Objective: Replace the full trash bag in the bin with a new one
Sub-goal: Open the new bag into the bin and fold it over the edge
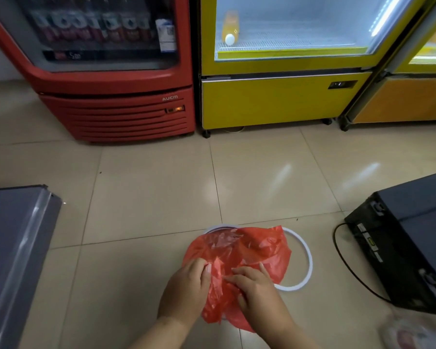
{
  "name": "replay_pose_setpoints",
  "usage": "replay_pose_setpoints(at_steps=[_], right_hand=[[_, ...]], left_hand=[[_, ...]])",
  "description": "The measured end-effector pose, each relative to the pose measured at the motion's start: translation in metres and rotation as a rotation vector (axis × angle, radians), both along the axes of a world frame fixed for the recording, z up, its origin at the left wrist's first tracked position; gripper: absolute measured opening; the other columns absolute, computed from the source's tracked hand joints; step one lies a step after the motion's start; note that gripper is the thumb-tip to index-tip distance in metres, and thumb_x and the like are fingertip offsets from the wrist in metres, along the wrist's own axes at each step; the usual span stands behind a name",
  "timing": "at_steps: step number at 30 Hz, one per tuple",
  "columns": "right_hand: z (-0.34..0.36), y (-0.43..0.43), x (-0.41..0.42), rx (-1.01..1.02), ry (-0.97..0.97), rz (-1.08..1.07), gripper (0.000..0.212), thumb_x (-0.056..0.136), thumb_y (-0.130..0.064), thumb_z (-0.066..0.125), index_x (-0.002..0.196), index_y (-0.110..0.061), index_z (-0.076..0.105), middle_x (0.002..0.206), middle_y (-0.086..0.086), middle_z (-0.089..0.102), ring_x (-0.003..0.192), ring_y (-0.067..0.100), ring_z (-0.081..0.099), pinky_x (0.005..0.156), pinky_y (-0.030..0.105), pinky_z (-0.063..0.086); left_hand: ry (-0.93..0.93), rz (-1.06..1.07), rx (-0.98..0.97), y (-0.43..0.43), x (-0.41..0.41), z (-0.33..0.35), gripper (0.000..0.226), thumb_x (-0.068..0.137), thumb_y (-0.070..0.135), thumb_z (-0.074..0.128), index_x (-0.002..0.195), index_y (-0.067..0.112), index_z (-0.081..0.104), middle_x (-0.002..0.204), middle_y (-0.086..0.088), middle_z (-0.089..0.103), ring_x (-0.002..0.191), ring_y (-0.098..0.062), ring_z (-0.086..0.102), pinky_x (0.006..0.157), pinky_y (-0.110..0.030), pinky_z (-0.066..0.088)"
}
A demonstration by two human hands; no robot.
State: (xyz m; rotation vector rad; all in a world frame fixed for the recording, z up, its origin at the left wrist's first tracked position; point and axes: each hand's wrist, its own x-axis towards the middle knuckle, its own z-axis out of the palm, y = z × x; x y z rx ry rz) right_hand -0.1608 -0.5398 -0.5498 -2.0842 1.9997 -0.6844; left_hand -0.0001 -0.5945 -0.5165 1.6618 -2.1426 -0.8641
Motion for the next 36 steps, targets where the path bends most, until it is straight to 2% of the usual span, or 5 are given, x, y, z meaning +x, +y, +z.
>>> replay_pose_setpoints(at_steps=[9,15,21,26,36], right_hand=[[-0.018,0.000,-0.044,0.202,0.123,-0.413,0.102,0.058,-0.075,0.046,0.145,-0.024,0.030,0.152,0.012,0.028,0.139,0.031,0.018,0.111,0.051,0.008],[-0.040,-0.014,-0.065,0.533,-0.286,-0.605,0.135,0.045,-0.083,0.060,0.148,-0.035,-0.013,0.159,0.007,-0.015,0.147,0.032,-0.006,0.116,0.054,0.011],[-0.074,-0.023,-0.066,0.441,-0.493,-0.400,0.138,0.048,-0.072,0.073,0.146,-0.036,-0.017,0.159,0.003,-0.016,0.148,0.023,-0.009,0.118,0.044,0.016],[-0.091,-0.031,-0.059,0.411,-0.383,-0.149,0.150,0.023,-0.096,0.040,0.145,-0.035,-0.021,0.160,0.003,-0.015,0.146,0.011,-0.007,0.116,0.029,0.017],[-0.109,-0.040,-0.061,0.378,-0.079,0.230,0.126,0.073,-0.042,0.074,0.143,-0.018,-0.028,0.159,0.002,-0.018,0.148,0.013,-0.007,0.116,0.020,0.010]], left_hand=[[-0.119,-0.163,-0.139,-0.012,-0.016,-0.060,0.040,0.084,0.036,0.029,0.071,0.018,0.062,0.075,0.001,0.065,0.069,-0.022,0.063,0.061,-0.031,0.052],[-0.163,-0.204,-0.243,-0.025,-0.020,-0.088,0.031,0.083,0.031,0.037,0.066,0.020,0.060,0.067,0.004,0.064,0.062,-0.019,0.062,0.057,-0.026,0.050],[-0.115,-0.250,-0.336,-0.030,-0.021,-0.116,0.033,0.087,0.034,0.035,0.073,0.021,0.062,0.074,0.006,0.064,0.071,-0.015,0.063,0.072,-0.025,0.040],[-0.073,-0.245,-0.394,-0.028,-0.024,-0.131,0.037,0.087,0.037,0.033,0.086,0.022,0.067,0.088,0.007,0.070,0.083,-0.012,0.066,0.079,-0.022,0.042],[-0.130,-0.335,-0.584,-0.010,-0.016,-0.183,0.062,0.098,0.038,0.013,0.080,0.028,0.071,0.090,0.017,0.073,0.087,-0.001,0.069,0.086,-0.023,0.050]])
